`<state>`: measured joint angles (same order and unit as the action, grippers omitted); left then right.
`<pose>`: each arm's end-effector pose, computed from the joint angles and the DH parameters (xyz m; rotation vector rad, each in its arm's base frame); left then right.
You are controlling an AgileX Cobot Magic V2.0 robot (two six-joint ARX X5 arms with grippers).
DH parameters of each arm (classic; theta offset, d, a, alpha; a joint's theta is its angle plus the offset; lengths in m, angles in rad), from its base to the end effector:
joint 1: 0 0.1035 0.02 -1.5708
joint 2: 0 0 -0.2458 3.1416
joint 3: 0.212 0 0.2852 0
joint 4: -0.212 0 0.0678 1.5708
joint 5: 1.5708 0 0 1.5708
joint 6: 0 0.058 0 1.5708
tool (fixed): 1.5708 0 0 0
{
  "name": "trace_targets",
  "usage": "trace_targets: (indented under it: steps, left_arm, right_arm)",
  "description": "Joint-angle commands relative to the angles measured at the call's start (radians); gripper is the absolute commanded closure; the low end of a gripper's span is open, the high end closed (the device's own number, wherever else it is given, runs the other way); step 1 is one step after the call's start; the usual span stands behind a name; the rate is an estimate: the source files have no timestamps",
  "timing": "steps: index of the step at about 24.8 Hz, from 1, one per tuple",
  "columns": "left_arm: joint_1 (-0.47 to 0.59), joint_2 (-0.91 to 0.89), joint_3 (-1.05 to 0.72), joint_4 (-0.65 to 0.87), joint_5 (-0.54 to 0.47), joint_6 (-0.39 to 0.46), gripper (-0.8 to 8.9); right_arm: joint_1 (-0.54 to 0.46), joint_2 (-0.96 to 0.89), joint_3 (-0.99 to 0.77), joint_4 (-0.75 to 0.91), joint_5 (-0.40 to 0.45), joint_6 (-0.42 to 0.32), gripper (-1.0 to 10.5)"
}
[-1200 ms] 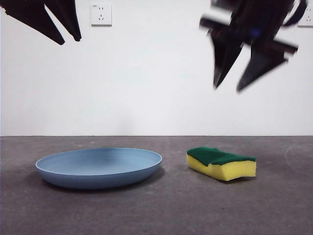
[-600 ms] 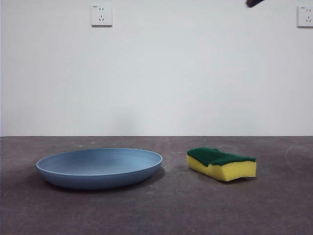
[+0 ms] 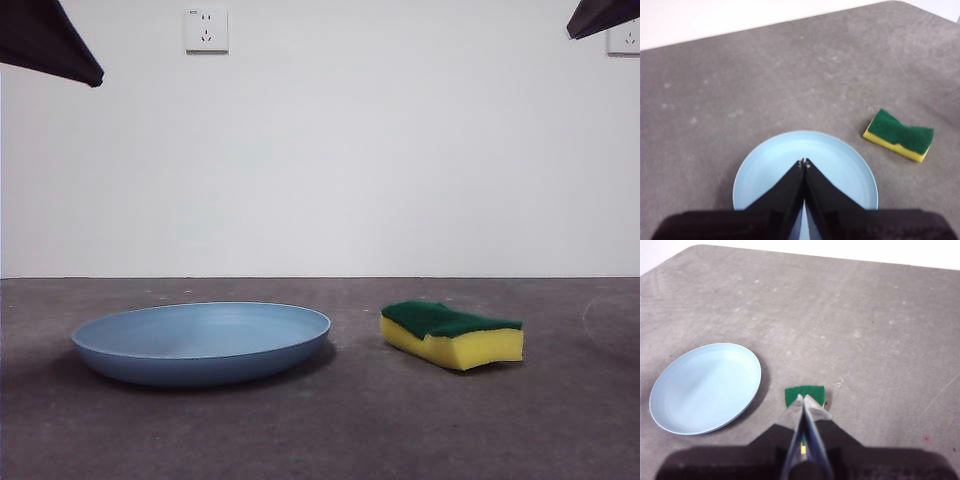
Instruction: Pick up the plate,pick up the cloth,clean the plate with the cloth
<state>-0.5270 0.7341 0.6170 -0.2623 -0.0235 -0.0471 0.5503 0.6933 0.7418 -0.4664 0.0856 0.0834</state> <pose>0.2066 -0.1187 0.2486 0.0586 0.3804 -0.4884 0.1912 0.1115 0.2831 -0.0510 0.4190 0.4405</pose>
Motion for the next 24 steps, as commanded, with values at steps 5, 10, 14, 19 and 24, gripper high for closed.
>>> trace_targets:
  steps: [5,10,14,19,24]
  left_arm:
    - [-0.003,-0.002,-0.001,-0.031,0.0,-0.012,8.17]
    - [-0.003,-0.002,-0.001,-0.031,-0.001,-0.012,8.17]
    - [-0.003,-0.003,-0.001,-0.032,-0.001,-0.012,8.17]
    - [0.019,-0.1,-0.001,-0.058,-0.024,0.079,8.17]
    - [0.125,-0.216,-0.002,-0.009,-0.019,0.076,8.17]
  right_arm:
    - [0.001,-0.001,-0.01,0.009,0.0,0.013,9.5]
    - [0.001,0.0,-0.01,0.009,-0.001,0.013,9.5]
    - [0.001,0.0,-0.01,0.009,0.0,0.013,9.5]
    - [0.001,-0.001,-0.01,0.009,-0.001,0.013,9.5]
    - [0.001,-0.001,-0.01,0.009,-0.001,0.013,9.5]
